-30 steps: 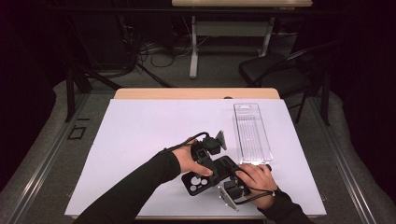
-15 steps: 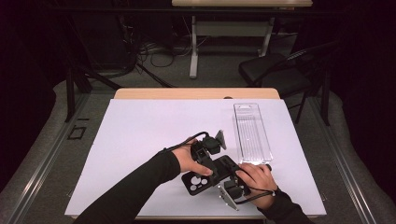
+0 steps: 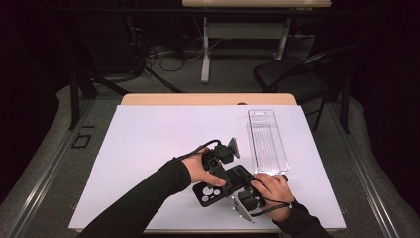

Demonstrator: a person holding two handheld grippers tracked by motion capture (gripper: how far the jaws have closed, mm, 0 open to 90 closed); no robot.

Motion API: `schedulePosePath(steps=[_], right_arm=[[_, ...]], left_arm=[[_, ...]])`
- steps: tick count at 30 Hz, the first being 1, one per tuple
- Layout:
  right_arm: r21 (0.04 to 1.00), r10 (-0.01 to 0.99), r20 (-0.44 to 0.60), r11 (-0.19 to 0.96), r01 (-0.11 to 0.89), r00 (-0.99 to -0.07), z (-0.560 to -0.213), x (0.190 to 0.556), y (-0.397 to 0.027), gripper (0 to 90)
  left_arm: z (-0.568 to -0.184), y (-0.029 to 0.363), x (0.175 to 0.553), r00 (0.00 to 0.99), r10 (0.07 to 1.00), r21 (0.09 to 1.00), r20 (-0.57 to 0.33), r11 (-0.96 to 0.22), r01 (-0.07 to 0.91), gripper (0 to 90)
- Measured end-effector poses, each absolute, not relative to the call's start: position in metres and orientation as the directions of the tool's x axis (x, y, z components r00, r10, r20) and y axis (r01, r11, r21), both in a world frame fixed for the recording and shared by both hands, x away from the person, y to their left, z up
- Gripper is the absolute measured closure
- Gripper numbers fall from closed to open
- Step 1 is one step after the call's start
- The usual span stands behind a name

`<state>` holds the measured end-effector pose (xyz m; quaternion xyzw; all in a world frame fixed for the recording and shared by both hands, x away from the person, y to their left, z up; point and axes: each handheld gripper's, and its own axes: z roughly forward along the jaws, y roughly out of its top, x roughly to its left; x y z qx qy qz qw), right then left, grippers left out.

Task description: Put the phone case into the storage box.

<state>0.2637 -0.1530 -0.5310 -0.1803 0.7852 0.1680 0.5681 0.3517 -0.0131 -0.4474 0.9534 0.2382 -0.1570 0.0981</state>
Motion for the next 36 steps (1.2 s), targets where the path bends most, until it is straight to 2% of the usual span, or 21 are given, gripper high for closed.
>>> schedulePosePath(steps=[22,36], right_arm=[[0.067,-0.084,-0.951,0.883,-0.465,-0.297,-0.532,0.264,-0.153,88.4],[0.066,-0.089,-0.948,0.884,-0.463,-0.306,-0.532,0.265,-0.153,88.3]], left_arm=[[-0.448,-0.012,0.351,0.838,0.427,0.133,-0.340,-0.860,0.493,11.6],[-0.437,-0.004,0.350,0.841,0.428,0.190,-0.331,-0.843,0.504,11.0]])
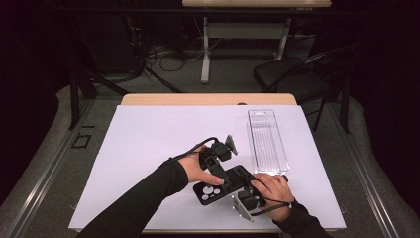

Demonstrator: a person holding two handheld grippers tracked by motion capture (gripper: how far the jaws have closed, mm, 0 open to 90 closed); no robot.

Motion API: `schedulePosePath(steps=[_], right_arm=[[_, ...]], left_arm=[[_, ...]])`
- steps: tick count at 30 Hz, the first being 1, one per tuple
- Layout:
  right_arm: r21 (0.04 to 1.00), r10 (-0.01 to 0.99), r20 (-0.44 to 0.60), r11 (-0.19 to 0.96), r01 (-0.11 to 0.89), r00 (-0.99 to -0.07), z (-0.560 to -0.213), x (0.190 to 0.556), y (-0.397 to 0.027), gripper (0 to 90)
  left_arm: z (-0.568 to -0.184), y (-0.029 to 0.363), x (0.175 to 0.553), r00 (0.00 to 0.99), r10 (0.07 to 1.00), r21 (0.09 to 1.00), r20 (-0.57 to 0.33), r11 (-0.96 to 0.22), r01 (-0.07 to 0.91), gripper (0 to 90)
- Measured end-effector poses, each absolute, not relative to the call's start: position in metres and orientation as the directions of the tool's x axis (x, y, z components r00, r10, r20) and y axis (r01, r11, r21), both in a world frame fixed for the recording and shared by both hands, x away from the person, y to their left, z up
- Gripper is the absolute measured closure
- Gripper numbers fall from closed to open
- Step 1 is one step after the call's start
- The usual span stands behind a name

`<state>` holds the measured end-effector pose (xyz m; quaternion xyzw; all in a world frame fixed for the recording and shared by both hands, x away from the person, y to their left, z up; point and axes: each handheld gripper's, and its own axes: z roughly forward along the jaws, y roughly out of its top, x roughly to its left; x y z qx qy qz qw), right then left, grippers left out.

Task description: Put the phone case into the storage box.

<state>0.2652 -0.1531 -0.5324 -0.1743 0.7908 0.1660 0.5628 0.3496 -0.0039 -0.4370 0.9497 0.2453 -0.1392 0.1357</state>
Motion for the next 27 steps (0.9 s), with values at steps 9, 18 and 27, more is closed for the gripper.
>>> schedulePosePath(steps=[9,18,27], right_arm=[[0.089,-0.072,-0.943,0.886,-0.455,-0.324,-0.533,0.265,-0.154,88.3],[0.111,-0.059,-0.936,0.885,-0.452,-0.346,-0.531,0.262,-0.155,88.3],[0.160,-0.032,-0.915,0.886,-0.434,-0.403,-0.532,0.262,-0.158,88.3]], left_arm=[[-0.428,0.010,0.351,0.838,0.436,0.233,-0.328,-0.822,0.519,11.4],[-0.420,0.031,0.355,0.828,0.467,0.281,-0.311,-0.787,0.549,13.3],[-0.424,0.046,0.361,0.815,0.503,0.304,-0.287,-0.759,0.576,14.8]])
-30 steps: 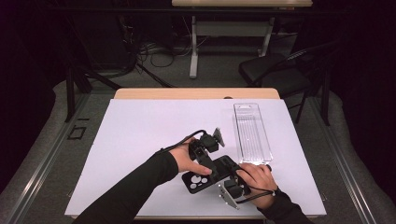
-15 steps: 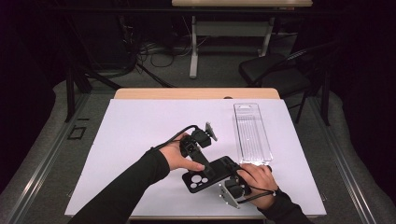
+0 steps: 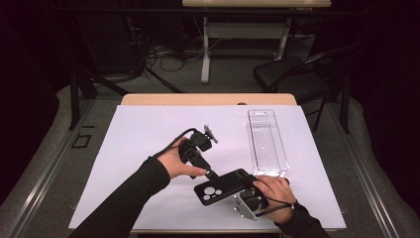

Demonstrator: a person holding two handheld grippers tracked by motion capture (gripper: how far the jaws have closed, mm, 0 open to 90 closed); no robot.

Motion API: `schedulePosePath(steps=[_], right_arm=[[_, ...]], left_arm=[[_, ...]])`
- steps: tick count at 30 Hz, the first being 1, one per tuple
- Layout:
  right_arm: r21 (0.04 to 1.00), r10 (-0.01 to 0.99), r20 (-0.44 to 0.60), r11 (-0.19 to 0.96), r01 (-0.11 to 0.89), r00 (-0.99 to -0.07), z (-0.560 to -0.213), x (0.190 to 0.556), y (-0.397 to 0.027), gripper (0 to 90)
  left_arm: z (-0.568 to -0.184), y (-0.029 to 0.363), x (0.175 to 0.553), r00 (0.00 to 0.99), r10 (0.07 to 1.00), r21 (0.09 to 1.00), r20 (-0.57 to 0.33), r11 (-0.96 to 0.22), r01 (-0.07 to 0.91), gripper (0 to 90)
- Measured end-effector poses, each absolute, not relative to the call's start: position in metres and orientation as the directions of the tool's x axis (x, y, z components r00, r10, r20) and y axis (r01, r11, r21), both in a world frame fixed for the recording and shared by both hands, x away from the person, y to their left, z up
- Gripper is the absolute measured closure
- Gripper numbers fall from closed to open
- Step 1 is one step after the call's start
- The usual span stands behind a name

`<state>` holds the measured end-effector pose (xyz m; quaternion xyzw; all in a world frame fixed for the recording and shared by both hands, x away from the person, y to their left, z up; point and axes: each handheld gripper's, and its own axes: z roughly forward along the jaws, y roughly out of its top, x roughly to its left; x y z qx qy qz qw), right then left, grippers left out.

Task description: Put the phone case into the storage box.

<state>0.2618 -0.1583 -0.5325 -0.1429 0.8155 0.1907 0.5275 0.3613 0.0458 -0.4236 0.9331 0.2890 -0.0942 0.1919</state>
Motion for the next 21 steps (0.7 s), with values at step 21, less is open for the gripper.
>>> schedulePosePath(steps=[21], right_arm=[[0.450,0.143,-0.772,0.811,-0.374,-0.619,-0.519,0.266,-0.164,88.3]], left_arm=[[-0.417,0.084,0.367,0.788,0.549,0.440,-0.278,-0.656,0.613,16.4]])
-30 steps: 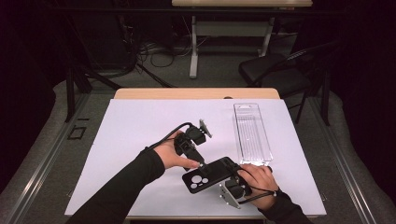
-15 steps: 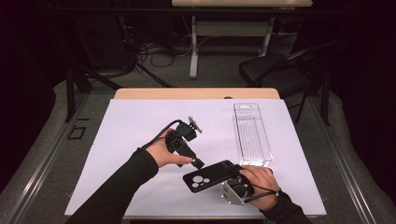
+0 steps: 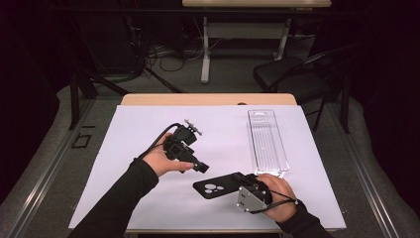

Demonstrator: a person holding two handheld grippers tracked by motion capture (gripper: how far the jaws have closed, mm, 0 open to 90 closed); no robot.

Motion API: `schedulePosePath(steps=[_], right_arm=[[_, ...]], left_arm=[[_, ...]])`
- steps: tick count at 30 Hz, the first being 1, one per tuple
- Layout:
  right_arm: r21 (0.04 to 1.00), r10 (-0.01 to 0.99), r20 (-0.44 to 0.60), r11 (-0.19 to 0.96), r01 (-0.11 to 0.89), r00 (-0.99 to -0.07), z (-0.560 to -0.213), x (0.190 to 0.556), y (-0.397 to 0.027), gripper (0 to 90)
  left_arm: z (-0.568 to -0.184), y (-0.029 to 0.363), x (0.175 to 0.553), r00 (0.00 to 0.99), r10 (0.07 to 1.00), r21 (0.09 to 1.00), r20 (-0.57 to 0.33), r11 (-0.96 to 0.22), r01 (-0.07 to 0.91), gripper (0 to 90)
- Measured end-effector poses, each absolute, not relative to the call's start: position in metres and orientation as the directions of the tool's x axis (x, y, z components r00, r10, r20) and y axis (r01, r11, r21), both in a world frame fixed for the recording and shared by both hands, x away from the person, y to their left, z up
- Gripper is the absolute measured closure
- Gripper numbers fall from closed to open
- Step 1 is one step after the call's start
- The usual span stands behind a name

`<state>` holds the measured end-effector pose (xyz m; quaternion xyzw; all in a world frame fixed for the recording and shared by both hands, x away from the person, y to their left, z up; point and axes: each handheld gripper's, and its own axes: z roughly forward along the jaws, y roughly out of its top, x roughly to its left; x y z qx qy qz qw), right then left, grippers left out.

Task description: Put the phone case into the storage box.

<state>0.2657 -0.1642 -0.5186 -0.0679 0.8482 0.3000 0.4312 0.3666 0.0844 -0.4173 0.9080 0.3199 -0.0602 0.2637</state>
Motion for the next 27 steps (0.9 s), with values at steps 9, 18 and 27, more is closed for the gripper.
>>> schedulePosePath(steps=[9,18,27], right_arm=[[0.556,0.206,-0.681,0.770,-0.312,-0.703,-0.510,0.272,-0.168,88.3],[0.656,0.272,-0.566,0.721,-0.225,-0.778,-0.506,0.279,-0.172,88.3],[0.756,0.327,-0.399,0.646,-0.106,-0.857,-0.504,0.291,-0.172,88.3]], left_arm=[[-0.418,0.101,0.369,0.776,0.563,0.526,-0.284,-0.585,0.618,16.5],[-0.422,0.116,0.367,0.783,0.570,0.586,-0.248,-0.555,0.590,19.7],[-0.435,0.128,0.361,0.786,0.557,0.641,-0.268,-0.506,0.577,26.7]])
